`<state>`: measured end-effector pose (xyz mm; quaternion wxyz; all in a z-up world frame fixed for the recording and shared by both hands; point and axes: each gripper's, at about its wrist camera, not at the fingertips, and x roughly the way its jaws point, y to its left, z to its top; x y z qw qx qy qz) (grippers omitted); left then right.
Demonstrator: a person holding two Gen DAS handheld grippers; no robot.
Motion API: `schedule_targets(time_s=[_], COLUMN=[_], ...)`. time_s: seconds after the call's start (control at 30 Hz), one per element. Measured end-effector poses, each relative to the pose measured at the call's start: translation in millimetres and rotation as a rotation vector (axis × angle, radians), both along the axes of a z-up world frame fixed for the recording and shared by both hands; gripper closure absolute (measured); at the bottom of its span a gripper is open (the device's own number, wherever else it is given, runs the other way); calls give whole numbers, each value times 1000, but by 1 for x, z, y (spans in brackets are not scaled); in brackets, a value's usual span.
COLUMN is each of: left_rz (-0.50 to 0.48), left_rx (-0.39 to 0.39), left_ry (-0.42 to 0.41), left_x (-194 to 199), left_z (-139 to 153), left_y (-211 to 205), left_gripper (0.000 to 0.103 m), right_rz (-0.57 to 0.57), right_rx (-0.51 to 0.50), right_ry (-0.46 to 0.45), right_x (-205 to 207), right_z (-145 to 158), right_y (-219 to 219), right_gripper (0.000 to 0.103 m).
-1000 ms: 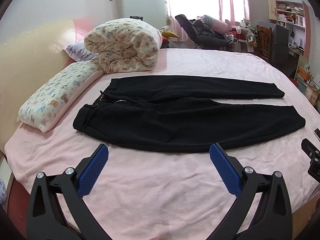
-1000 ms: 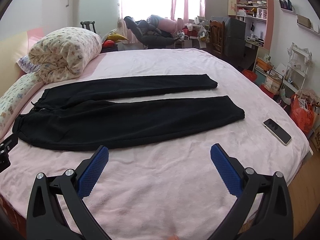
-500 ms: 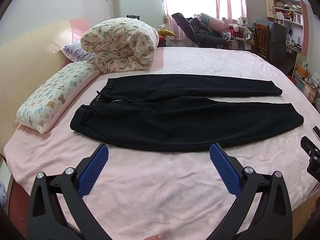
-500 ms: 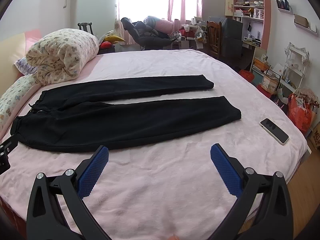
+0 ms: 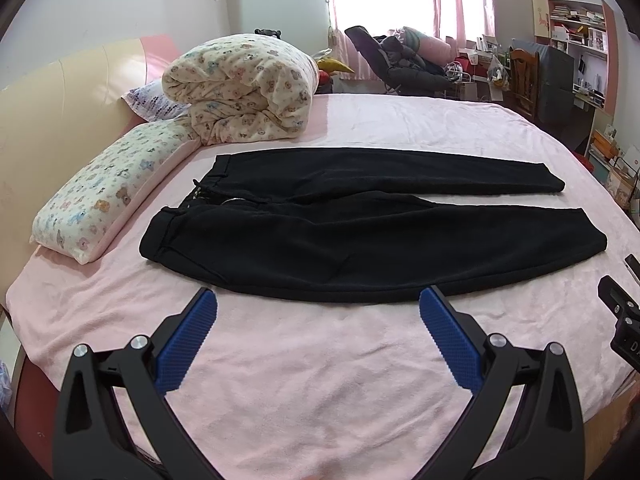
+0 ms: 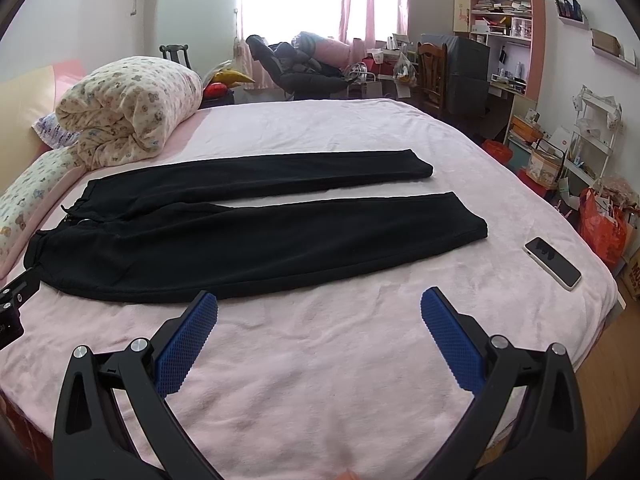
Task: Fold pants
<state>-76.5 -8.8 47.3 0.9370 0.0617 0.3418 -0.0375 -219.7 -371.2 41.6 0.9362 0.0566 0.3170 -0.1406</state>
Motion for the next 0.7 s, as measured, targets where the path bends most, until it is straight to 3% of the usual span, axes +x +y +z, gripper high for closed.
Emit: schedule_targets(time_s=[0.7], left_rz=[-4], left_rx=[21], left_ry=[-6], left_x=[-2], left_z=[-4], left_y=[-4], left_gripper=[2], right_rz=[0], right_rx=[-2], right_ry=[-1], right_x=[0], right_z=[0], right_y=[3], right_gripper=[1])
